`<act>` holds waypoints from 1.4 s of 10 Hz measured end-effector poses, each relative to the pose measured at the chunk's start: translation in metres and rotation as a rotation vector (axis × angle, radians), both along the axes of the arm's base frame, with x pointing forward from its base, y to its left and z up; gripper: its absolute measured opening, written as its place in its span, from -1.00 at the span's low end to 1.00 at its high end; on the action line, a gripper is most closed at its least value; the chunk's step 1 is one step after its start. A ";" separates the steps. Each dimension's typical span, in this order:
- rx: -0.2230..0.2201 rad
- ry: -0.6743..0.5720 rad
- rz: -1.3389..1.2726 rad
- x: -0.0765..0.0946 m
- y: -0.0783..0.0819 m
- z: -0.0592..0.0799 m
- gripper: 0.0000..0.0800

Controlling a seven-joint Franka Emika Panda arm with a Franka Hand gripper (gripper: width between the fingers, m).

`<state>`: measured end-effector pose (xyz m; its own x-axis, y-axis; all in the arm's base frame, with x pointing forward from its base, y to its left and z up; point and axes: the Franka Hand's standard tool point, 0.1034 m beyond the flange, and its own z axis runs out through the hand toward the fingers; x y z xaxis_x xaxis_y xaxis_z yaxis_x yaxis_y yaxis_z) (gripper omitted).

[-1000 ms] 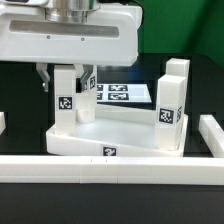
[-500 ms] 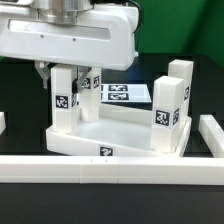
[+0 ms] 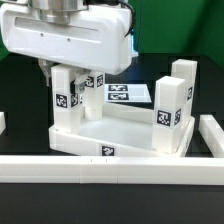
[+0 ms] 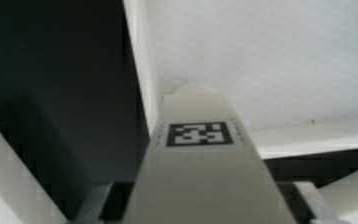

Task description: Assemble desk

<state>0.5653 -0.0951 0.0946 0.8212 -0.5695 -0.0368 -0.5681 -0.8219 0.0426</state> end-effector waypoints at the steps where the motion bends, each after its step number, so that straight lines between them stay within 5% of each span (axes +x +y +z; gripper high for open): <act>1: 0.001 0.004 -0.025 -0.001 0.001 0.000 -0.26; 7: 0.010 0.041 -0.242 -0.012 0.006 0.001 -0.22; 8: 0.009 0.040 -0.250 -0.011 0.006 0.000 0.02; 9: 0.008 0.040 -0.250 -0.012 0.006 0.000 0.02; 11: 0.008 0.038 -0.228 -0.010 0.012 0.003 0.58; 14: 0.038 0.049 -0.221 -0.008 0.031 0.022 0.61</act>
Offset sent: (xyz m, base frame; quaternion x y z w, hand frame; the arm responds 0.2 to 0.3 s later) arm 0.0000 0.0000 0.0000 0.0000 0.0000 0.1296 0.9916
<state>0.5575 -0.0641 0.1166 0.6731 -0.7330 -0.0983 -0.7328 -0.6790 0.0458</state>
